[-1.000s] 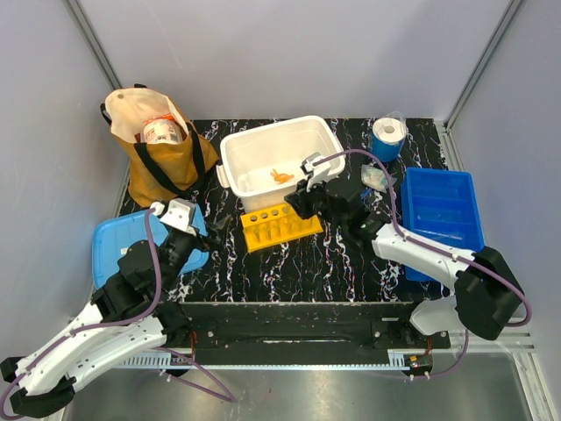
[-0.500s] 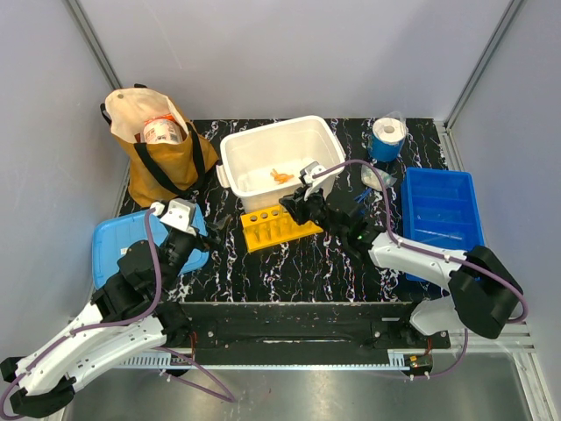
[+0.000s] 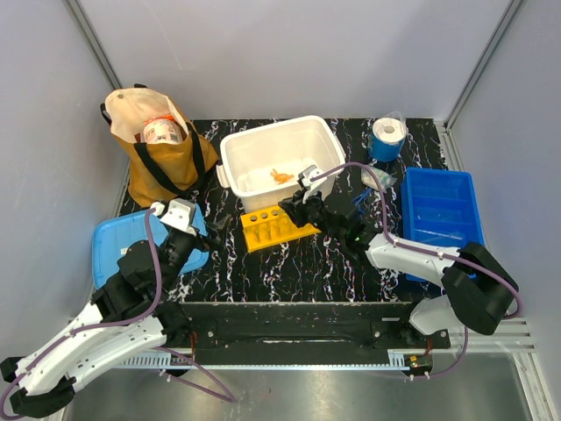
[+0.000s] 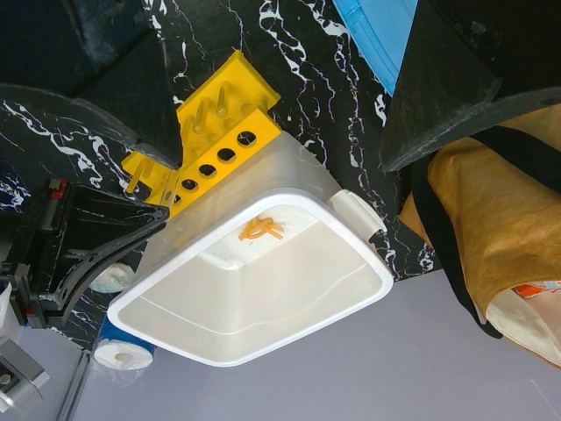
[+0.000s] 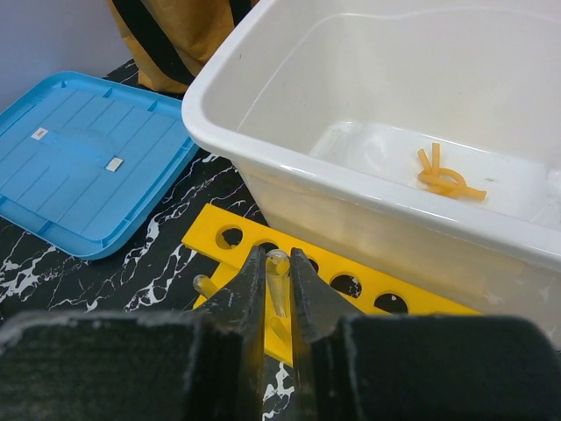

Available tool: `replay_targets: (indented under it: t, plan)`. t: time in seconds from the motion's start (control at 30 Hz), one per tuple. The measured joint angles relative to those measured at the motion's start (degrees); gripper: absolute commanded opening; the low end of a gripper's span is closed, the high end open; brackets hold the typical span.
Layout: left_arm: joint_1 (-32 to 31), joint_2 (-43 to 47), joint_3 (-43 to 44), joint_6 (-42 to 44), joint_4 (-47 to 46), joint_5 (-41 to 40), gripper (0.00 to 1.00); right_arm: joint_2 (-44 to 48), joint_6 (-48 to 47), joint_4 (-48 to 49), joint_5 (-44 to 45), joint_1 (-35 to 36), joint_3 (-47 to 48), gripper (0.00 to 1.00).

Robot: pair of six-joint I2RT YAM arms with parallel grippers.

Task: Organize the chemistry lab equipment

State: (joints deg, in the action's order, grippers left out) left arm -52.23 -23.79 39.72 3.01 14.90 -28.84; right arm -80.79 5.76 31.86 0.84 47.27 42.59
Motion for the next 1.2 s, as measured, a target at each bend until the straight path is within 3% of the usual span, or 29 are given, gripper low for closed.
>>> replay_targets:
  t: [1.2]
  plan:
    - [0.0, -0.28, 0.0, 0.0, -0.07, 0.0, 0.99, -4.83, -0.35, 1.49, -0.44, 1.49, -0.74, 0.1]
